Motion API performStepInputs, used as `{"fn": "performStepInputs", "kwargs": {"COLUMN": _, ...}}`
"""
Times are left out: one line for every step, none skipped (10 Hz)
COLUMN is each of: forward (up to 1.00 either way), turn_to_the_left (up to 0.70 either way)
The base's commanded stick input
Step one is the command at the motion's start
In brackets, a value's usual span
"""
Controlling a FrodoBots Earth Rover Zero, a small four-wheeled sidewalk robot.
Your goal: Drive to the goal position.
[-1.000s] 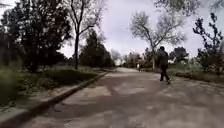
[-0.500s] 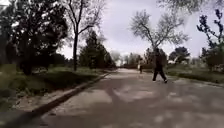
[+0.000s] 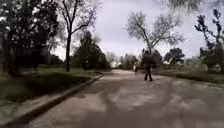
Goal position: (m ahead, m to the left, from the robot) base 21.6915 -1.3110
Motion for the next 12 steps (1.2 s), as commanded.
{"fn": "performStepInputs", "kwargs": {"forward": 0.7, "turn_to_the_left": 0.0}}
{"fn": "performStepInputs", "kwargs": {"forward": 0.7, "turn_to_the_left": 0.0}}
{"fn": "performStepInputs", "kwargs": {"forward": 0.7, "turn_to_the_left": 0.0}}
{"fn": "performStepInputs", "kwargs": {"forward": 0.7, "turn_to_the_left": 0.0}}
{"fn": "performStepInputs", "kwargs": {"forward": 0.7, "turn_to_the_left": 0.0}}
{"fn": "performStepInputs", "kwargs": {"forward": 0.7, "turn_to_the_left": -0.34}}
{"fn": "performStepInputs", "kwargs": {"forward": 0.7, "turn_to_the_left": -0.35}}
{"fn": "performStepInputs", "kwargs": {"forward": 0.7, "turn_to_the_left": -0.35}}
{"fn": "performStepInputs", "kwargs": {"forward": 0.7, "turn_to_the_left": -0.19}}
{"fn": "performStepInputs", "kwargs": {"forward": 0.7, "turn_to_the_left": 0.0}}
{"fn": "performStepInputs", "kwargs": {"forward": 0.7, "turn_to_the_left": 0.0}}
{"fn": "performStepInputs", "kwargs": {"forward": 0.7, "turn_to_the_left": 0.0}}
